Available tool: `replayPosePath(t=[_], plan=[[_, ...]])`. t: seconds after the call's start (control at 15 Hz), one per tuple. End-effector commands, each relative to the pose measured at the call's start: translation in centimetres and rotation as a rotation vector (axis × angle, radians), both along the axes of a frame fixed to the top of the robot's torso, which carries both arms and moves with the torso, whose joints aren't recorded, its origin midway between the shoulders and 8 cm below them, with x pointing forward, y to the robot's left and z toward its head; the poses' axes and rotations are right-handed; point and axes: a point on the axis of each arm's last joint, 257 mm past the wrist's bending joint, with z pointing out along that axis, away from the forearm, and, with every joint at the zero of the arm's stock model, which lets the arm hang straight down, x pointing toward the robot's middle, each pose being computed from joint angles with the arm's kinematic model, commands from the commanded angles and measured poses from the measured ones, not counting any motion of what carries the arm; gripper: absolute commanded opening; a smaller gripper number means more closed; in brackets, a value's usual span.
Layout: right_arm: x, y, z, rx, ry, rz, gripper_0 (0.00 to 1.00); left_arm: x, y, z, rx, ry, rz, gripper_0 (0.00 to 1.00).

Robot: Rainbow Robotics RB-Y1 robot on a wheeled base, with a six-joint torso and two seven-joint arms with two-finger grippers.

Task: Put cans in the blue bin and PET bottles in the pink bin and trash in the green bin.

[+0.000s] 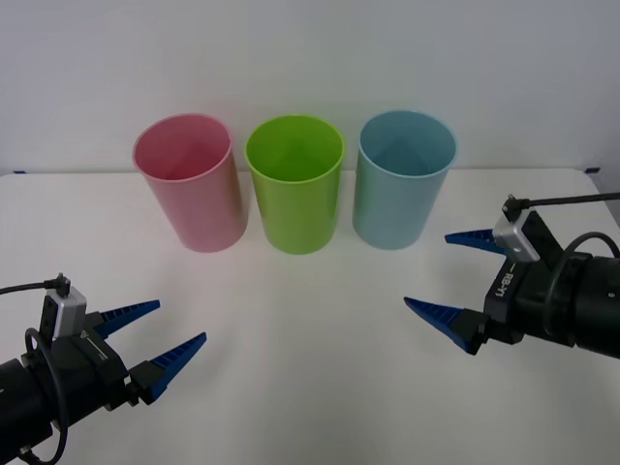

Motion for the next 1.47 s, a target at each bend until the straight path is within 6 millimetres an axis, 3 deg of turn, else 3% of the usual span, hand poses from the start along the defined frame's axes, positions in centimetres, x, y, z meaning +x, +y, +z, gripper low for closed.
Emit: replayPosePath(t=[0.07,0.6,1.47], plan=[[-0.6,-0.9,-2.1,0.004,-0.002,0.012,1.0,0.0,0.0,0.0,0.0,0.0,0.0,1.0],[-0.2,-4.1,-6.9,0.04,0.001,0.053,1.0,0.0,0.0,0.0,0.0,0.0,0.0,1.0],[-1.1,-5.2,-8.3,0.051,0.038,0.036,1.0,0.0,0.0,0.0,0.0,0.0,0.0,1.0]])
